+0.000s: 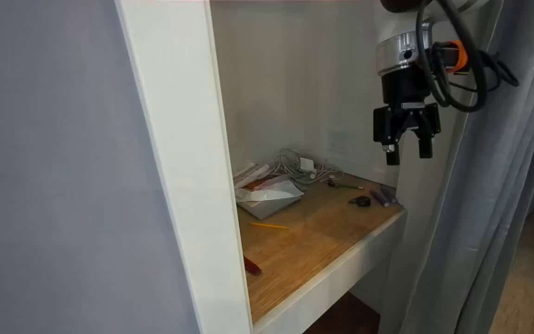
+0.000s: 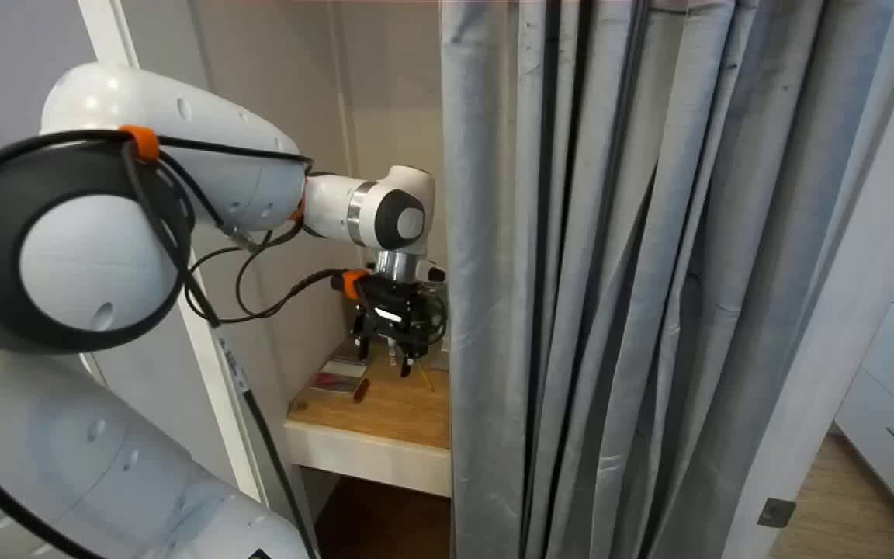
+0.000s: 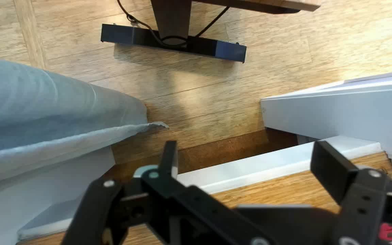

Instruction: Pick up the purple marker and move it to the middle of the surface, pick up the blue marker and move it to the middle of the surface

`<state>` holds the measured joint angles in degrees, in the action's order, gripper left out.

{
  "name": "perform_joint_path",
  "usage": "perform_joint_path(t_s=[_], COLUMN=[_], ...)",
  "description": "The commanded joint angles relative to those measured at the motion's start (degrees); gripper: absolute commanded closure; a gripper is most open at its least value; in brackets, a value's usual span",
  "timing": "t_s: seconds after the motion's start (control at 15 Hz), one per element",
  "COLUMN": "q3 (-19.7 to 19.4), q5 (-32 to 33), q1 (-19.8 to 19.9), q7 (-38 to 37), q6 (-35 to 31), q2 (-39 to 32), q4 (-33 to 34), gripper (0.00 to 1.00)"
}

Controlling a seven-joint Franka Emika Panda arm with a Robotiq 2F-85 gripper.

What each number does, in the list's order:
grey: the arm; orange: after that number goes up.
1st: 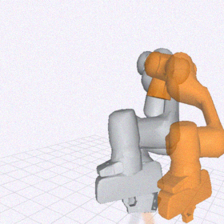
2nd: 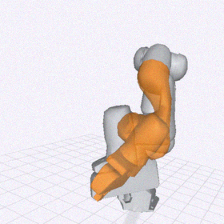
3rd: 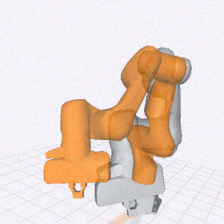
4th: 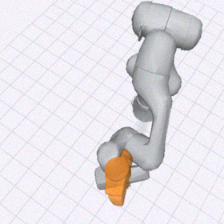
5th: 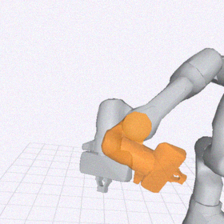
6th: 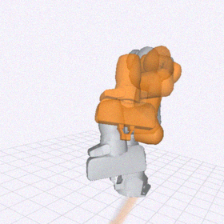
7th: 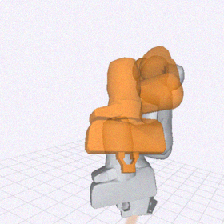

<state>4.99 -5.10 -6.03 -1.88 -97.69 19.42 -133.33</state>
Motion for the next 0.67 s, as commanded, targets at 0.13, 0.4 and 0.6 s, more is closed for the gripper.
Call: perform_joint_path(t_s=[0.13, 0.4, 0.6], q3=[0.2, 0.2, 0.2], q5=[-0.1, -0.1, -0.1], q1=[0.2, 0.2, 0.2], q7=[0.0, 0.0, 0.0], q6=[0.1, 0.1, 0.1], q2=[0.0, 0.0, 0.0], q4=[0.1, 0.1, 0.1], gripper=[0.00, 0.00, 0.00])
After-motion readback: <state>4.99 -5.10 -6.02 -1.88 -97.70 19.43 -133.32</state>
